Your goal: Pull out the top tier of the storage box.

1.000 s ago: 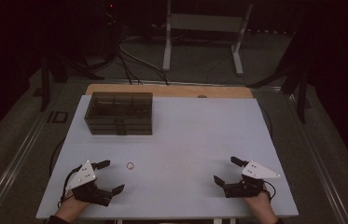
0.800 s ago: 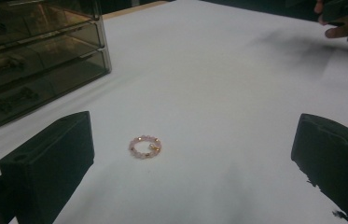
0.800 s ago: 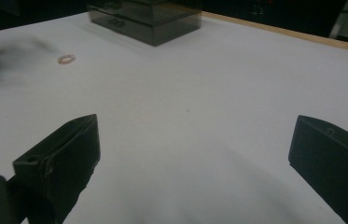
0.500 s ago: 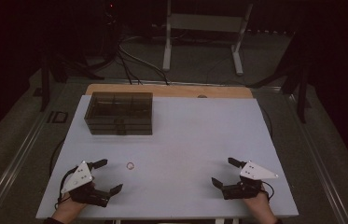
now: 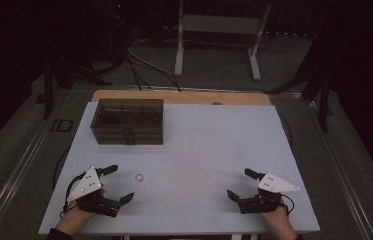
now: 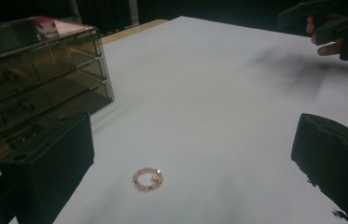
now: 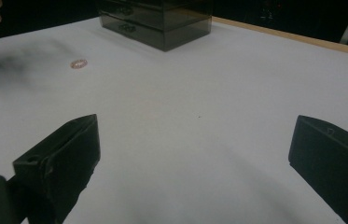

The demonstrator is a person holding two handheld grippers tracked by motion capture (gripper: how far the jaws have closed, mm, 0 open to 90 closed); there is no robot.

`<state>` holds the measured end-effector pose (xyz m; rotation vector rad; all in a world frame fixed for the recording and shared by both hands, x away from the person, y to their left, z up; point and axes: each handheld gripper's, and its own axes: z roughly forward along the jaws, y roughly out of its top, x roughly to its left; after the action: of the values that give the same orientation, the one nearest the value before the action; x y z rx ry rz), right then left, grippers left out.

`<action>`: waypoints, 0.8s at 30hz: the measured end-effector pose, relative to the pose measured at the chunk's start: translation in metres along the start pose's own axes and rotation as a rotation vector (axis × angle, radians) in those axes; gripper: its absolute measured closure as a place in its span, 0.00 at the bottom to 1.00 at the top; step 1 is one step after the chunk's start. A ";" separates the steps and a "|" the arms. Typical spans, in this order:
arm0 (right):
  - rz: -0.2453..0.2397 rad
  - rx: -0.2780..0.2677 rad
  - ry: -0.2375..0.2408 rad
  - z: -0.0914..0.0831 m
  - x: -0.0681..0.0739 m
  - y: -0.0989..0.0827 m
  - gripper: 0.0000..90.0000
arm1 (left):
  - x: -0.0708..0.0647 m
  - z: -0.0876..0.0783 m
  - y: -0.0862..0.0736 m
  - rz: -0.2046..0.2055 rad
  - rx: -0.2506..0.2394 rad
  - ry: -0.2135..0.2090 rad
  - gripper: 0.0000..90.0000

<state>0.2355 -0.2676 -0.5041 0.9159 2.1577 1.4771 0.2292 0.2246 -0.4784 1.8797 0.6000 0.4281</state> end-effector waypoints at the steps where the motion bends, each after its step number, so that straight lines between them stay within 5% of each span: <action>1: 0.000 0.000 -0.002 0.000 0.000 0.000 0.02 | 0.000 0.000 0.002 0.009 0.003 0.001 0.00; 11: 0.008 -0.012 0.003 -0.002 0.000 0.001 0.02 | 0.006 0.002 0.016 0.072 0.058 0.008 0.00; 24: 0.012 -0.019 0.016 -0.003 0.002 0.002 0.02 | 0.023 -0.007 0.028 0.087 0.071 0.045 0.00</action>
<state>0.2326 -0.2674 -0.5016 0.9149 2.1491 1.5134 0.2497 0.2345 -0.4499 1.9735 0.5713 0.5134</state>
